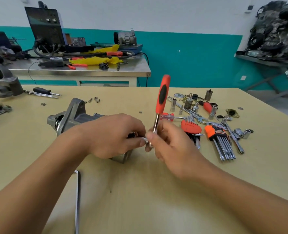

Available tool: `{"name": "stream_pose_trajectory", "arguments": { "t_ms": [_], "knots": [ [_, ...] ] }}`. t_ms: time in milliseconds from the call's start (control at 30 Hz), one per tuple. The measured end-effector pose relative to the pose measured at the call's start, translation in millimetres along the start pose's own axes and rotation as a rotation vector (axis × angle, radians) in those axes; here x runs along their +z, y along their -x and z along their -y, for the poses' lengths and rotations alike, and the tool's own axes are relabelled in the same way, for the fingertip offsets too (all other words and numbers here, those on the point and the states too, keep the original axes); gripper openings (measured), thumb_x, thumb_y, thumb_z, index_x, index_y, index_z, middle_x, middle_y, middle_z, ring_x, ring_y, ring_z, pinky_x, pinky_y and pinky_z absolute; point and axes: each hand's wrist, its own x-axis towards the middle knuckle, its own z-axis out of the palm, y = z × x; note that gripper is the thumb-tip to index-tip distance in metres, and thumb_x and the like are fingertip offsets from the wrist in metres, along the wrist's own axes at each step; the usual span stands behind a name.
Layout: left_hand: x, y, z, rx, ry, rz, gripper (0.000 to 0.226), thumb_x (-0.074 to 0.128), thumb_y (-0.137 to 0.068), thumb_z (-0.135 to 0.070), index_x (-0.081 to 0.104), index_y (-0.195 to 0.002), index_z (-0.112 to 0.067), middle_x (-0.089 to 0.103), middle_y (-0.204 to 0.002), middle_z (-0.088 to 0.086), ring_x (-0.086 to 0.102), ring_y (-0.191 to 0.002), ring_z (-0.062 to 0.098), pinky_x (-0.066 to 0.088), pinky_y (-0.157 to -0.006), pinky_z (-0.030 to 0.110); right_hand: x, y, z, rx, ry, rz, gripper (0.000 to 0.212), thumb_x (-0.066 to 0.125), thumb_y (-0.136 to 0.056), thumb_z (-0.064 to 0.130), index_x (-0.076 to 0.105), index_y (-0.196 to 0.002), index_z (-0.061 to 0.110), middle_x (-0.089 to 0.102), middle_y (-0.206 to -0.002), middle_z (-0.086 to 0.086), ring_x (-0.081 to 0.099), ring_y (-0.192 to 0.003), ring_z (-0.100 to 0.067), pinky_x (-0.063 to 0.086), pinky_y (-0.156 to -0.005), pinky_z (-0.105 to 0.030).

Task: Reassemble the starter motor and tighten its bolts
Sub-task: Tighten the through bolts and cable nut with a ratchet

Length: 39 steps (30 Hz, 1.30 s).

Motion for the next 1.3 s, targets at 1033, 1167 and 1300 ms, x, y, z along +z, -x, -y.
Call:
{"name": "stream_pose_trajectory", "arguments": {
  "t_ms": [1033,1167,1300],
  "knots": [
    [2,0,1,-0.004,-0.032,-0.017,0.014,0.059,-0.097,-0.042,0.069,-0.101,-0.032,0.065,-0.092,-0.013,0.058,-0.082,0.005,0.045,-0.071,0.028,8,-7,4,0.650,-0.718,0.153,0.031,0.047,-0.104,0.037,0.057,-0.093,0.010,0.059,-0.061,-0.006,0.034,-0.034,-0.009,0.031,-0.039,-0.020],
    [1,0,0,0.011,-0.007,0.010,0.018,0.053,-0.099,-0.042,0.068,-0.097,-0.033,0.063,-0.087,-0.011,0.058,-0.079,0.008,0.046,-0.071,0.031,2,1,-1,0.027,0.039,0.036,0.026,0.050,-0.104,0.034,0.057,-0.093,0.012,0.062,-0.063,0.001,0.047,-0.044,-0.014,0.037,-0.045,-0.030],
    [1,0,0,0.016,-0.004,0.002,0.023,0.051,-0.099,-0.043,0.066,-0.093,-0.028,0.061,-0.081,-0.008,0.057,-0.073,0.009,0.044,-0.066,0.029,-4,2,-5,-0.256,0.330,0.027,0.018,0.053,-0.102,0.031,0.057,-0.096,0.015,0.061,-0.068,0.001,0.052,-0.053,-0.013,0.038,-0.050,-0.028]
  ]
}}
